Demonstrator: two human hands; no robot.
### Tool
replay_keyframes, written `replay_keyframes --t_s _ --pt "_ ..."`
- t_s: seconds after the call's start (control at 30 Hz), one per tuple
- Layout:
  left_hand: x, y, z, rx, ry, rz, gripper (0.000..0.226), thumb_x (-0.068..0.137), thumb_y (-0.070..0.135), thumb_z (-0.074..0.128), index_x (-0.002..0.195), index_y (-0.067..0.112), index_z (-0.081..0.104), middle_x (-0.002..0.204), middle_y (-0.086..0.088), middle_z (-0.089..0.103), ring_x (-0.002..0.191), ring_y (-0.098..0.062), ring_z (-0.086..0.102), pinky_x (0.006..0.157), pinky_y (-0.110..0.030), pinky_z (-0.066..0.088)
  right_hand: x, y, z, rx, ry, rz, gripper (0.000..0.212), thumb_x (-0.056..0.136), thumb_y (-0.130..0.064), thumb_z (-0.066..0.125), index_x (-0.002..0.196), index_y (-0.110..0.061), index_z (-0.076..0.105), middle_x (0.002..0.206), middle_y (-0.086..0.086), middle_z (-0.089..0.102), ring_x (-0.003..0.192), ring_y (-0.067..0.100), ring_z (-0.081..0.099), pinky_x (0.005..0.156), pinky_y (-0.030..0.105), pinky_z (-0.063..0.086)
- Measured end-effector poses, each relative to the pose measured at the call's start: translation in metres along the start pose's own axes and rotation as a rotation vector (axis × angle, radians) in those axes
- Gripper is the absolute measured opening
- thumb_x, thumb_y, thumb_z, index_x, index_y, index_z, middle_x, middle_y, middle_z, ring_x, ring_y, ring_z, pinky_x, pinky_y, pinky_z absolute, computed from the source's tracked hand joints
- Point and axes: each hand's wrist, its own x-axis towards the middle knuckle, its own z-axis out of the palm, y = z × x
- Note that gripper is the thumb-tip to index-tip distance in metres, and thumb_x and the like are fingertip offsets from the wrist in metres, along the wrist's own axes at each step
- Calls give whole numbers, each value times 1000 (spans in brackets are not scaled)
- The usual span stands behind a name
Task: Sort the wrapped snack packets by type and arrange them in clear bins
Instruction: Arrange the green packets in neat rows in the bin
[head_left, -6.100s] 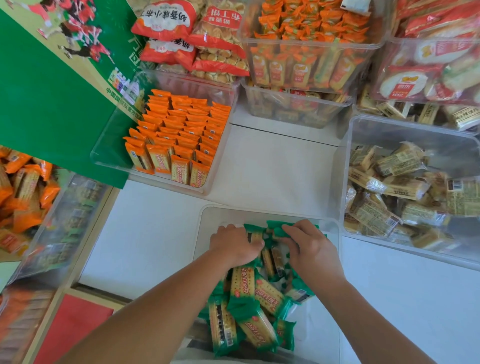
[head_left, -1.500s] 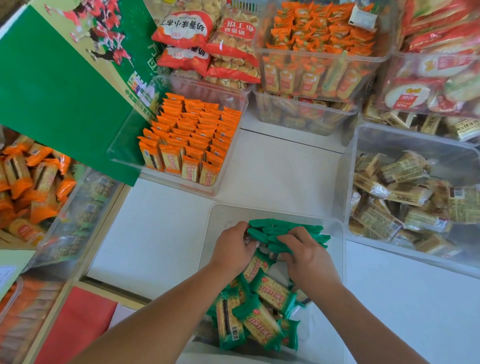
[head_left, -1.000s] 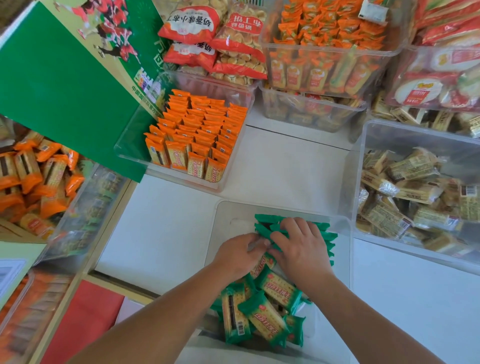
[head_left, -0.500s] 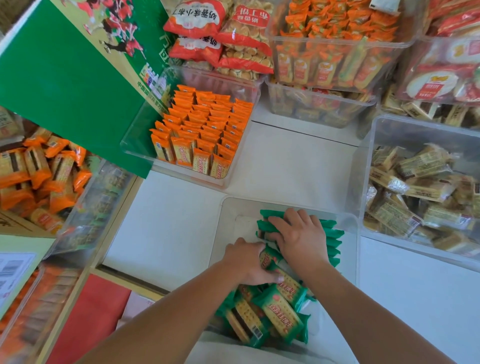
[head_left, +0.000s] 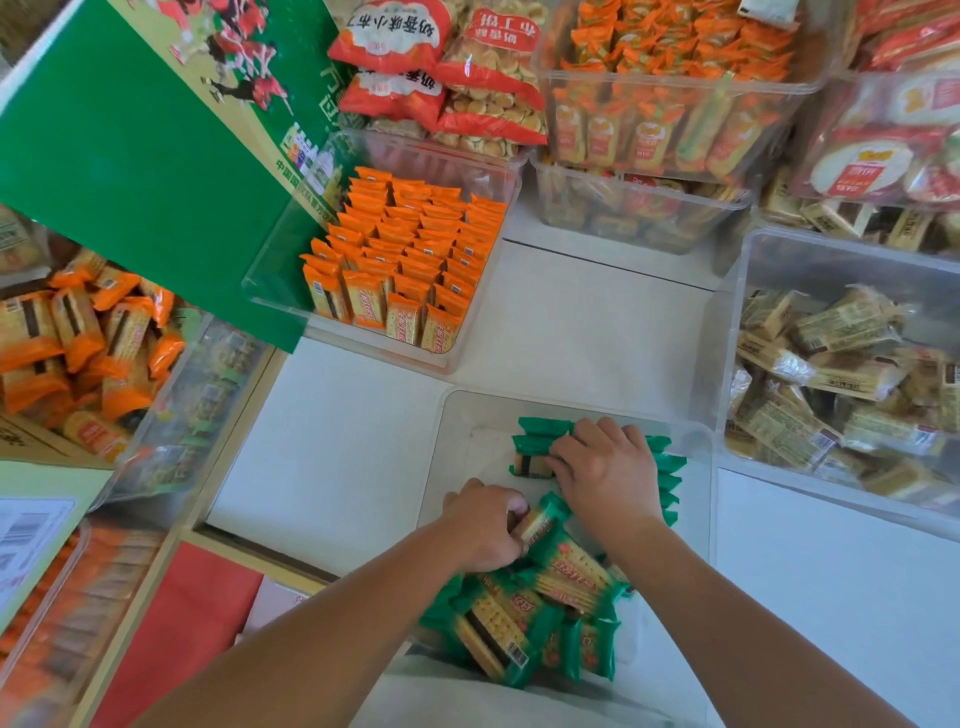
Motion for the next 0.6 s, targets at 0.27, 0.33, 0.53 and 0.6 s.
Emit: replay_keyframes --t_s 0.27,0.33,0.53,0.6 --pt "-20 -6 3 100 173 264 25 89 33 65 113 29 67 105 4 65 108 -17 50 94 -42 43 -35 7 -37 192 -58 145 21 75 -20 88 92 -16 77 87 -1 63 77 27 62 65 35 53" --pt "-23 -6 7 157 219 328 19 88 34 63 106 29 68 98 8 65 105 -15 48 93 -43 42 -47 4 -46 258 -96 164 23 75 -22 89 95 -18 76 89 -5 63 77 22 64 60 33 56" --pt "-31 -2 14 58 241 390 27 91 34 65 116 26 70 105 5 65 97 -16 59 85 -38 52 -72 -9 -68 385 -911 346 49 70 -60 83 108 -31 70 104 -13 65 90 6 60 80 26 54" --pt "-36 2 20 41 182 410 30 92 33 67 121 27 69 110 7 64 100 -15 59 88 -36 51 -81 -13 -65 253 -1048 284 55 66 -58 83 111 -30 69 107 -10 67 96 14 62 84 33 56"
